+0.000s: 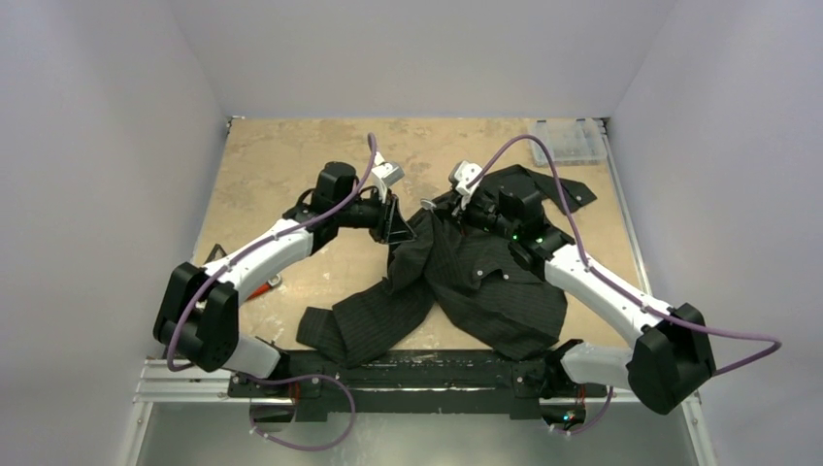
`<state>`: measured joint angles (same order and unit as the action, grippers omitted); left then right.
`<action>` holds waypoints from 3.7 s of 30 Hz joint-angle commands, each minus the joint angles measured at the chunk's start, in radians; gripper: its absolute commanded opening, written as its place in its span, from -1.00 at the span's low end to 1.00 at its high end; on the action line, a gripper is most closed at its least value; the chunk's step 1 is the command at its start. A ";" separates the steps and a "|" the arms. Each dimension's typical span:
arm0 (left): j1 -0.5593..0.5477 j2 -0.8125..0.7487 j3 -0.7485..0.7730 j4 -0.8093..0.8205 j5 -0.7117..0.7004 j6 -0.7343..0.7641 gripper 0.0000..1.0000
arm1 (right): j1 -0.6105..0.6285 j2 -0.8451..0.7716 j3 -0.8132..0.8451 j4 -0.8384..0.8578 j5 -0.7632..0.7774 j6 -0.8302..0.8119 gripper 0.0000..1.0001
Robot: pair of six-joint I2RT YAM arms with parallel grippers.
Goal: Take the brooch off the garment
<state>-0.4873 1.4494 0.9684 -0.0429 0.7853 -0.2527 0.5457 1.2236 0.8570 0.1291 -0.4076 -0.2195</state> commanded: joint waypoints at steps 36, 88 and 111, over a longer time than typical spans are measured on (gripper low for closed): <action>0.270 -0.040 0.071 -0.378 -0.137 0.403 -0.32 | -0.168 0.151 0.274 -0.115 -0.340 0.157 -1.00; -0.135 -0.365 0.276 -0.036 -0.090 0.006 0.04 | -0.094 -0.014 0.454 -0.208 -0.729 0.558 -1.00; -0.147 -0.332 0.282 -0.026 -0.076 -0.034 -0.31 | -0.092 -0.024 0.427 -0.192 -0.675 0.560 -1.00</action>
<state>-0.6296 1.1194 1.2156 -0.0925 0.7235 -0.2714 0.4469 1.2289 1.3003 -0.0963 -1.0946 0.3294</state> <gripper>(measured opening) 0.356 0.023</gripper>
